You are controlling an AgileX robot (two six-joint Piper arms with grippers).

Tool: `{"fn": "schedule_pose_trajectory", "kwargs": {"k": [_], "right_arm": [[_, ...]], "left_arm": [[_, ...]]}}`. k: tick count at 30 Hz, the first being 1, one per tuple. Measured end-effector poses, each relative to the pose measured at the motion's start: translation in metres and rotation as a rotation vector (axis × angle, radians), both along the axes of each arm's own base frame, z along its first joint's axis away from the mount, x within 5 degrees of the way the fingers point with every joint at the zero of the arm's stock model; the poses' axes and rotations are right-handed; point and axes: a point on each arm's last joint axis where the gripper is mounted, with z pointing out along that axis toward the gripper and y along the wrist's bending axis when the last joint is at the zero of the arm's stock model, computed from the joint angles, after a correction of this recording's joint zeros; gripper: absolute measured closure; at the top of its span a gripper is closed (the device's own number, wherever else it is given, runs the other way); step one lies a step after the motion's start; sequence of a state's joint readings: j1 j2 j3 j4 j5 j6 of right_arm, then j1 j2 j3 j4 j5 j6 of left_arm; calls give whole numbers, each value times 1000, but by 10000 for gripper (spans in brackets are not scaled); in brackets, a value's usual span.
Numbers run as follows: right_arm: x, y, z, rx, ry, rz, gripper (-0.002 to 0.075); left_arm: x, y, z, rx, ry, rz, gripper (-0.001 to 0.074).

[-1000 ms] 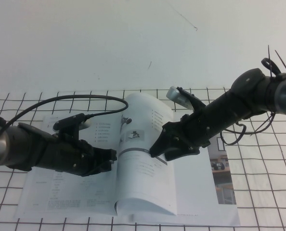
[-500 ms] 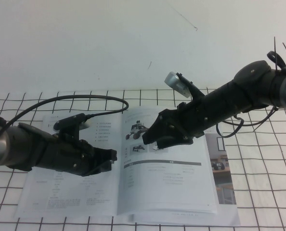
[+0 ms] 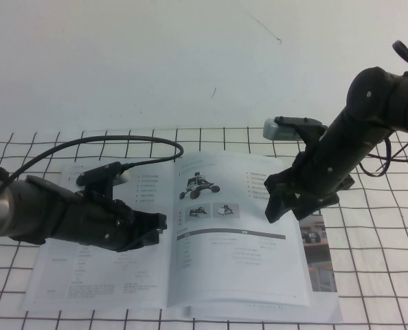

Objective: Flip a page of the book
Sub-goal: Open the closed book

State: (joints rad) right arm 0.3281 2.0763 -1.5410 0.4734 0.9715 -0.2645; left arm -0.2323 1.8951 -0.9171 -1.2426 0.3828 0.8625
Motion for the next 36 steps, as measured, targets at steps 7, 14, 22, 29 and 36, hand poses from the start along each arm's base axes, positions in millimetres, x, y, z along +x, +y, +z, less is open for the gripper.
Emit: {"fn": "schedule_pose_trajectory", "kwargs": {"k": [7,14,22,29,36], "right_arm": [[2,-3,-16,-55,39,-26,266],[5,-2,-30,-56,58,-28,266],[6,0,-39,-14,88,-20,266],[6,15,-33,179,100,-17,266],[7,19,-23,250,80,-14,267]], "left_arm": [[0,0,0,0,0,0,738],[0,0,0,-2,1,-1,738],[0,0,-1,-2,4,0,738],[0,-2,-7,-21,35,5,738],[1,-2,-9,-34,44,17,738]]}}
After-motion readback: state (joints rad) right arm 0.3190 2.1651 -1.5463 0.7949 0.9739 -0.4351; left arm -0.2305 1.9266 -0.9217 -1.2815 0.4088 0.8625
